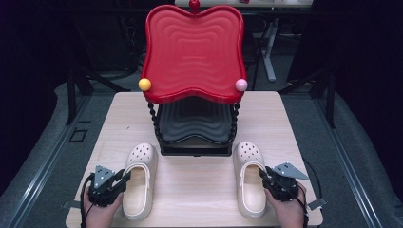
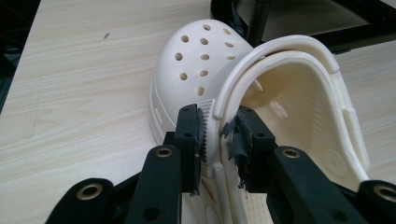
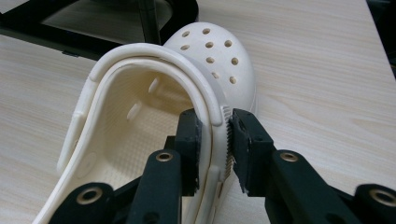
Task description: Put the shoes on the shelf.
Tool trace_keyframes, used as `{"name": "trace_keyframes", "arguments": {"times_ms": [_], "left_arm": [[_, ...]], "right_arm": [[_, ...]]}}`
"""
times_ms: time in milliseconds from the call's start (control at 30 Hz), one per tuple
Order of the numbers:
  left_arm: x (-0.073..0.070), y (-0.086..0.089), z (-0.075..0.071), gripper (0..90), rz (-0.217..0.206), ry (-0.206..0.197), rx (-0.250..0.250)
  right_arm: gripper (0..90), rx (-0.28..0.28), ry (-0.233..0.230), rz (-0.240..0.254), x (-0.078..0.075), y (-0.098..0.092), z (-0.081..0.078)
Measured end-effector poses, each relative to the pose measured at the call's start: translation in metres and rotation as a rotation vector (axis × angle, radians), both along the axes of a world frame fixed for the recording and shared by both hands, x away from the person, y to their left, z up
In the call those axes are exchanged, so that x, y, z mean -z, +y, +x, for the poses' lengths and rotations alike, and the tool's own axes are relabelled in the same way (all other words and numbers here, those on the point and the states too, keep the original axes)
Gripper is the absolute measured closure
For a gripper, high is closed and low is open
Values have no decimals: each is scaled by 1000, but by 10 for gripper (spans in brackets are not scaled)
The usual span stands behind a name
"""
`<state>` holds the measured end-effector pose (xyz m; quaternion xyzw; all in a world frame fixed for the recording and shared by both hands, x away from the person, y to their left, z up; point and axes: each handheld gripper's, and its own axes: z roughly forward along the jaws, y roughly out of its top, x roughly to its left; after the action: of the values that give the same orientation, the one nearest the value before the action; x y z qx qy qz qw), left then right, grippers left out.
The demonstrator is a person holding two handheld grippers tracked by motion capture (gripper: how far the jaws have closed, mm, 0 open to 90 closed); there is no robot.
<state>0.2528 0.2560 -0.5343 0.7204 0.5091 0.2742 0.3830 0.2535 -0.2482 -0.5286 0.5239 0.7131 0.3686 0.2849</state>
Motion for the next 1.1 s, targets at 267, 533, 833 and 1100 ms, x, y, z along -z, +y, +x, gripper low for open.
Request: {"name": "trace_keyframes", "arguments": {"times_ms": [267,533,833,1100], "left_arm": [[-1,1,0,739,3,4,-10],[-5,3,-2,753,-12,-8,-20],[-19,4,-10,755,-38,-40,-27],[-34,3,-18,756,-52,-67,2]], "right_arm": [[741,19,-2,14,-1,3,-3],[751,27,-7,23,-4,3,-7],[751,47,-36,27,-13,3,-16],[752,57,-72,43,-32,1,-28]]}}
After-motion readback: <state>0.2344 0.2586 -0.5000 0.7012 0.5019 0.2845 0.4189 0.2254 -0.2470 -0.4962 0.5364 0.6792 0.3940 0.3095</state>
